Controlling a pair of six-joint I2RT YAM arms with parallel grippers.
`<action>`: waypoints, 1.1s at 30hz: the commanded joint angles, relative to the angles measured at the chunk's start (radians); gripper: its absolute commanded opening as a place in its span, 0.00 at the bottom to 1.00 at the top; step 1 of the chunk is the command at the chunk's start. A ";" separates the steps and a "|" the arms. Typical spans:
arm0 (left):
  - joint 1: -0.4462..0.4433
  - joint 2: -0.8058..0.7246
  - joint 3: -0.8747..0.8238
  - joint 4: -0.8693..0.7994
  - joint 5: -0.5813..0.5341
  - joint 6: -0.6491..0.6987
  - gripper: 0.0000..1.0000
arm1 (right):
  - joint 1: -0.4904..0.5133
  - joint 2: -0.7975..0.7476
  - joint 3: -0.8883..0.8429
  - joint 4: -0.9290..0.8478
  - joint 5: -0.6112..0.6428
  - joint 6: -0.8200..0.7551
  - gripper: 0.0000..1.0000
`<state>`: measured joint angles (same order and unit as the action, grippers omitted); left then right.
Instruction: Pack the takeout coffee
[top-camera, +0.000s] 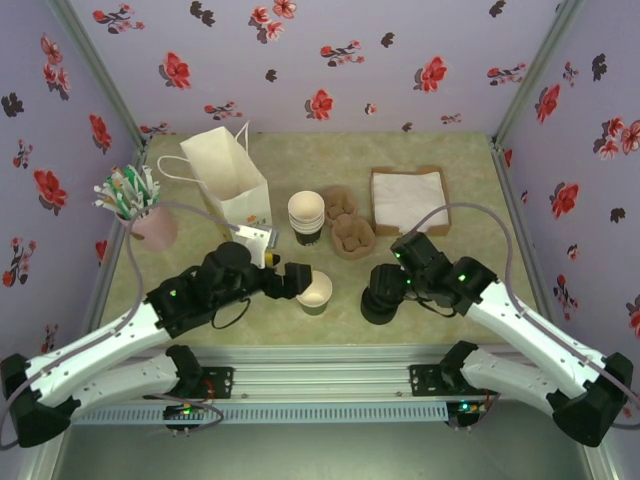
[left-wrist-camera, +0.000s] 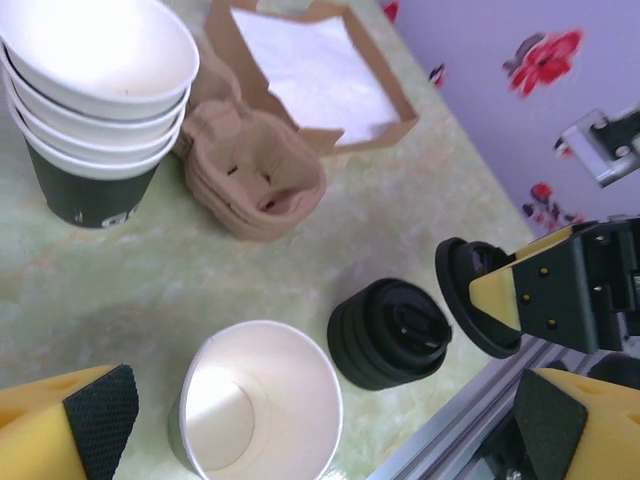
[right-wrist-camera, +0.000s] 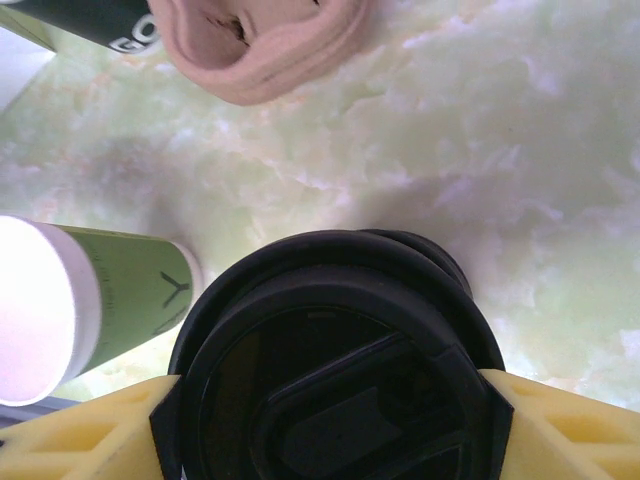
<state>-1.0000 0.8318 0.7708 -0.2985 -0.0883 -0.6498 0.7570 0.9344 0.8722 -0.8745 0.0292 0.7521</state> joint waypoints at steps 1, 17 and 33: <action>-0.008 -0.073 -0.024 0.045 -0.058 0.027 0.99 | 0.005 -0.009 0.054 -0.034 0.002 -0.023 0.70; 0.079 -0.146 -0.012 -0.265 -0.105 -0.007 0.99 | 0.189 0.264 0.241 0.047 0.030 -0.059 0.70; 0.340 -0.218 -0.122 -0.252 0.173 -0.075 0.99 | 0.345 0.531 0.410 0.056 0.097 -0.090 0.70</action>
<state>-0.6758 0.6346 0.6579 -0.5514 0.0360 -0.7059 1.0847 1.4441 1.2430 -0.8158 0.0868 0.6834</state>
